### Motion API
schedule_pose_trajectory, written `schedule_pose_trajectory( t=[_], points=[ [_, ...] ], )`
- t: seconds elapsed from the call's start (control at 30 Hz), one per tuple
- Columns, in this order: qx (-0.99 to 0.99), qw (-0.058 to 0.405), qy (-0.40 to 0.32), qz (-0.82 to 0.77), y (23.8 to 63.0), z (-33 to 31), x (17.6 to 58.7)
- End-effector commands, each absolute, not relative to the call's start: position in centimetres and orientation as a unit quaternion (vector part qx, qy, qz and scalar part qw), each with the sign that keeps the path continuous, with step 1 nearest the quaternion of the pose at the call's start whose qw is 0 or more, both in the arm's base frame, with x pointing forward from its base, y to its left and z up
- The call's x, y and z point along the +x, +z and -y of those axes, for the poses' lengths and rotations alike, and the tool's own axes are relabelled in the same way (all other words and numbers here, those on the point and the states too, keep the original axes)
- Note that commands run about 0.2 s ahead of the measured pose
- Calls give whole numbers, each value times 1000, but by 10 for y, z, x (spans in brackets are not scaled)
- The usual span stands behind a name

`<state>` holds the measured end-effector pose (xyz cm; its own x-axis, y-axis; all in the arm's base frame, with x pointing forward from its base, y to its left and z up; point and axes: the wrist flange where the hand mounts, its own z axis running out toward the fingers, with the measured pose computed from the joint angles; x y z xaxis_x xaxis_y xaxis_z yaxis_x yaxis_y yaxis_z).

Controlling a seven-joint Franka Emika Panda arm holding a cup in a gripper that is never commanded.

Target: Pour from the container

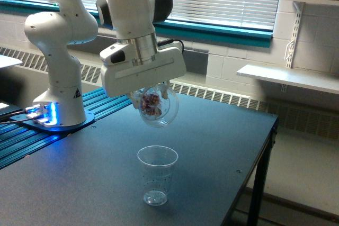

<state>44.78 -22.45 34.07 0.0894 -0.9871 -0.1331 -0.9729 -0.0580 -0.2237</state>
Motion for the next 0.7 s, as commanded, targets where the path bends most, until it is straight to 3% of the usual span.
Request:
schedule_pose_trajectory(
  t=[0.03,0.7],
  points=[
    [-745,140,-33,-651,347,222,458],
    [-711,177,-21,-680,338,220,448]
  ],
)
